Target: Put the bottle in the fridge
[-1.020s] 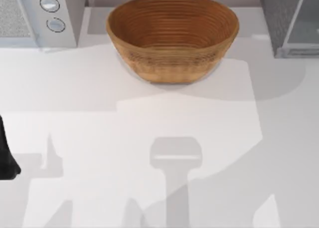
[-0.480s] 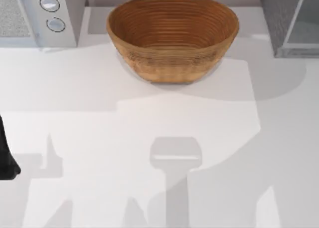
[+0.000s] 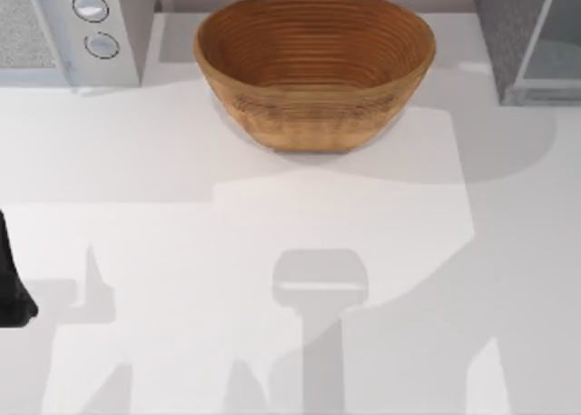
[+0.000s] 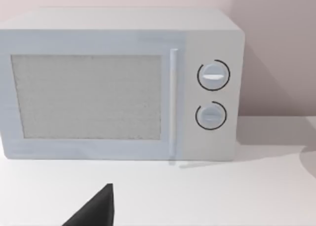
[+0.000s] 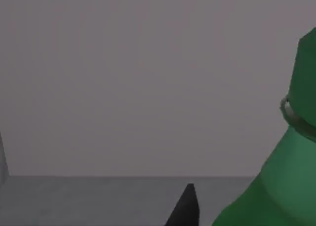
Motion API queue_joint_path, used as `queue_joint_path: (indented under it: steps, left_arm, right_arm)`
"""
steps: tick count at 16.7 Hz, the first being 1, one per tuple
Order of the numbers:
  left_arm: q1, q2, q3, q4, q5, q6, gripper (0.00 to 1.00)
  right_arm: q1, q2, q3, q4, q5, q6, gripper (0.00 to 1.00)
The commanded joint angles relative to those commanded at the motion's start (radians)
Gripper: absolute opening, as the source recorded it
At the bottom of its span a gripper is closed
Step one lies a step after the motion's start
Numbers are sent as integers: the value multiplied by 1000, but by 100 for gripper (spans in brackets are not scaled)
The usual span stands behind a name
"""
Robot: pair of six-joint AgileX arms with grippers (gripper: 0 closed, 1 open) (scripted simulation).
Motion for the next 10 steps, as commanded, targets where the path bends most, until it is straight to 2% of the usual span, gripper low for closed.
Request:
queue_joint_path:
  steps: [4,10]
  left_arm:
    - [0,0,0,0,0,0,100]
    - [0,0,0,0,0,0,100]
  right_arm:
    - [0,0,0,0,0,0,98]
    - [0,0,0,0,0,0,100]
